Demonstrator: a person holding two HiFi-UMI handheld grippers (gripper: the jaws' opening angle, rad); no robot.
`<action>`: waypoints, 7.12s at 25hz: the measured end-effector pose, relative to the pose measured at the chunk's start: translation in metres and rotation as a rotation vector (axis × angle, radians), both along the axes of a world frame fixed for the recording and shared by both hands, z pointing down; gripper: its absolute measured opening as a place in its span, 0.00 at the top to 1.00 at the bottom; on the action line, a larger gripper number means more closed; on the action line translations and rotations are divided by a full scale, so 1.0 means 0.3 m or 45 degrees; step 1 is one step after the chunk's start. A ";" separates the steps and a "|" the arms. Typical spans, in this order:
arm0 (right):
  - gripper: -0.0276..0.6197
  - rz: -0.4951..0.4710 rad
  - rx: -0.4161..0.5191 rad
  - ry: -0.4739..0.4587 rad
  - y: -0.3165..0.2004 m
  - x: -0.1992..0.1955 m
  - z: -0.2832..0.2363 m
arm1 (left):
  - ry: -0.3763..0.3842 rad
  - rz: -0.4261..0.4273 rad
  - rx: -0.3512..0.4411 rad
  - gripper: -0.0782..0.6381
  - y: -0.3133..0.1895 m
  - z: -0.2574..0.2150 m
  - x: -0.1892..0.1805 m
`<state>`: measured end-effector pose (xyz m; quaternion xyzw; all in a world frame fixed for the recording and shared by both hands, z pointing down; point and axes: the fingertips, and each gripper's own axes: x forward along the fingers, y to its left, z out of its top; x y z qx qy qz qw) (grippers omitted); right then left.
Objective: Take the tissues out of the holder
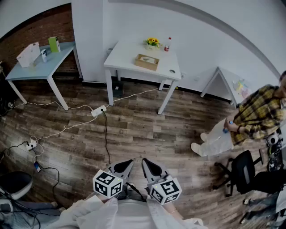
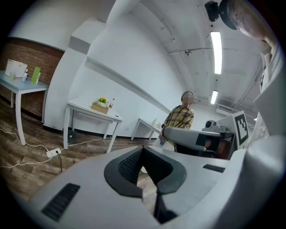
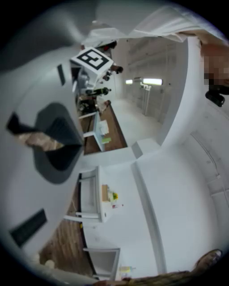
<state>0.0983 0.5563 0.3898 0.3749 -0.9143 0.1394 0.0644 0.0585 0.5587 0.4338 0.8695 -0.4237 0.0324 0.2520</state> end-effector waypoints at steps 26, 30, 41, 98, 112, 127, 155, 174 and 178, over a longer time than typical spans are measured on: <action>0.94 -0.016 0.024 -0.045 -0.017 -0.021 -0.004 | 0.013 -0.023 0.018 0.87 -0.064 -0.021 -0.025; 0.94 0.018 0.026 -0.051 -0.033 0.000 -0.001 | -0.019 -0.015 0.063 0.87 -0.086 -0.035 -0.001; 0.94 -0.015 0.039 -0.063 -0.154 0.050 -0.019 | 0.007 -0.062 0.042 0.87 -0.211 -0.026 0.031; 0.94 0.057 -0.027 -0.052 -1.615 -0.118 0.066 | -0.010 0.035 0.022 0.87 -1.668 0.038 -0.128; 0.94 -0.023 0.004 0.008 -2.164 -0.080 0.031 | -0.037 -0.017 0.042 0.87 -2.187 0.006 -0.094; 0.94 -0.051 -0.073 0.000 -2.328 -0.032 0.106 | -0.050 -0.063 0.011 0.87 -2.358 0.029 -0.030; 0.94 0.000 -0.158 0.087 -2.686 -0.177 0.142 | -0.046 0.051 -0.128 0.87 -2.645 0.120 -0.166; 0.94 0.041 -0.226 0.156 -2.760 -0.257 0.215 | 0.004 0.249 -0.177 0.87 -2.701 0.168 -0.191; 0.94 0.035 -0.213 0.211 -2.766 -0.251 0.219 | 0.045 0.222 -0.199 0.87 -2.718 0.171 -0.201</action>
